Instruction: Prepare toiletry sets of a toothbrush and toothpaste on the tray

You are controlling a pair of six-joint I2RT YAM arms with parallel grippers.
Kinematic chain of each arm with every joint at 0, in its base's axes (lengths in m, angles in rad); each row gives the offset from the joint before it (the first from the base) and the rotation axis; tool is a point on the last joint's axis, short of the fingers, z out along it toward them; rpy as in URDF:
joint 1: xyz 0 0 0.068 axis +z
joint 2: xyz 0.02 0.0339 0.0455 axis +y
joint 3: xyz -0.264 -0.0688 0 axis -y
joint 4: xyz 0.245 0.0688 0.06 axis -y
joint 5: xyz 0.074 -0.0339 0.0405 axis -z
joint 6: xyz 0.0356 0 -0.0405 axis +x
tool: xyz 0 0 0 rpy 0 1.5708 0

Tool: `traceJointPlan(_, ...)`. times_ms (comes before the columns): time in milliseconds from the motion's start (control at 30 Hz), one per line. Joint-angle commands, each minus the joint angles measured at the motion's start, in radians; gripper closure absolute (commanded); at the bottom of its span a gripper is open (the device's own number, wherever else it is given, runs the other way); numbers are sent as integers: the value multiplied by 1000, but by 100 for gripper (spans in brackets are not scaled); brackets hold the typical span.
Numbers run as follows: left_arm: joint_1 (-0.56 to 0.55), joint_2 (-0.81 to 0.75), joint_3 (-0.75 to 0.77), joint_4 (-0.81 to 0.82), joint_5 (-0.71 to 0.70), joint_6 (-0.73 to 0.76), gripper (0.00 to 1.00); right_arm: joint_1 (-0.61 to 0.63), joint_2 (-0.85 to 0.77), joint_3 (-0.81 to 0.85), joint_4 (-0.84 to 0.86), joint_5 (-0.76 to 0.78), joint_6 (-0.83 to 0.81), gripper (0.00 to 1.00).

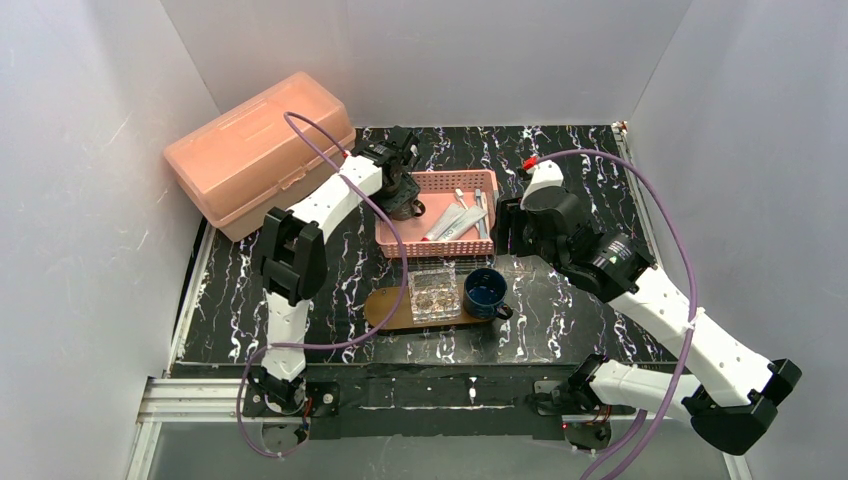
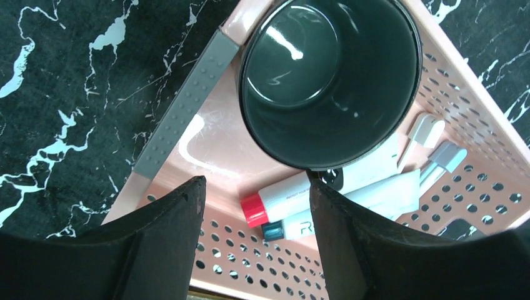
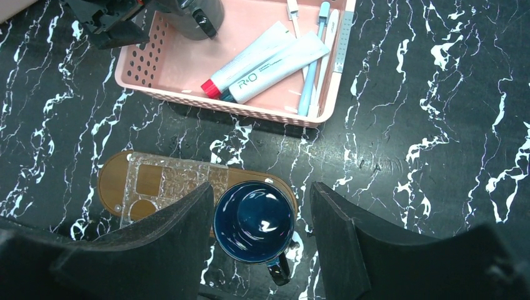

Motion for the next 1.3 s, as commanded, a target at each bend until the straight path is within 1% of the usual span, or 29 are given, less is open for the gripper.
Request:
traceJointPlan(0, 17, 25, 45, -24, -19, -42, 40, 3, -22, -1, -11, -3, -16, 34)
traceJointPlan(233, 37, 42, 33, 7, -9, -71, 42, 3, -19, -11, -18, -3, -27, 33)
traceJointPlan(333, 40, 26, 4, 41, 6, -78, 43, 3, -13, -14, -16, -5, -30, 33)
traceJointPlan(467, 47, -10, -41, 78, -8, -87, 43, 3, -7, -14, -13, -13, -32, 33)
traceJointPlan(767, 66, 9, -57, 81, 11, -99, 43, 3, -9, -18, -21, -17, -29, 33)
traceJointPlan(1100, 72, 48, -43, 81, 17, -60, 59, 3, -9, -18, -30, -20, -19, 33)
traceJointPlan(1267, 74, 59, -39, 81, 23, -27, 70, 3, -2, -12, -33, -26, -18, 33)
